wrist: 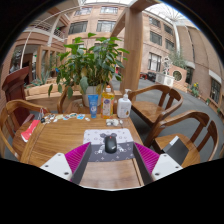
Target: Arrange mouse
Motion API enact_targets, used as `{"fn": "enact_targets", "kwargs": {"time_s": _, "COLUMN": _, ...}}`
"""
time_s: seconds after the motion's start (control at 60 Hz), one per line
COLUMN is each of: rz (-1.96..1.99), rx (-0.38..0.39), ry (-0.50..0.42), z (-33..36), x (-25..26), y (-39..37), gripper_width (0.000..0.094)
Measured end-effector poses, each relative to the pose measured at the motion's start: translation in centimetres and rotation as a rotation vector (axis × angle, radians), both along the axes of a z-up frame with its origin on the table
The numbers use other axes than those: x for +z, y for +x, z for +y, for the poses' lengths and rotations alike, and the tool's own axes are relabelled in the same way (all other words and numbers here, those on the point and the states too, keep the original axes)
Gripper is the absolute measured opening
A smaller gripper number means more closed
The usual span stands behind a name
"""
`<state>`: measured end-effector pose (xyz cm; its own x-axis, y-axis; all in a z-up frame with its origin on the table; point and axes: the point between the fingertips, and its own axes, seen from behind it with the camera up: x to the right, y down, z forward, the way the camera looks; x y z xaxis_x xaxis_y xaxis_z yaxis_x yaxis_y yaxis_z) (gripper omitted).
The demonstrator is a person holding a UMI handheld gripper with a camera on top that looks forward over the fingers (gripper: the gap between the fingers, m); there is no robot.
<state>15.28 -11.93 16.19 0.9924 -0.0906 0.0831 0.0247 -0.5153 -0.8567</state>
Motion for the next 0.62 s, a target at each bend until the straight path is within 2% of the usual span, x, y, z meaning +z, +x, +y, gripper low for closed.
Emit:
{"fn": "enact_targets", "kwargs": {"time_s": 0.267, "rz": -0.012, "rx": 0.026, "ry": -0.003, "z": -5.5, "x": 1.3, "y": -0.9, "gripper_width": 0.0853}}
{"fn": "enact_targets", "kwargs": {"time_s": 0.617, "rz": -0.023, "rx": 0.050, "ry": 0.008, "z": -6.6, "x": 1.8, "y": -1.4, "gripper_width": 0.0852}}
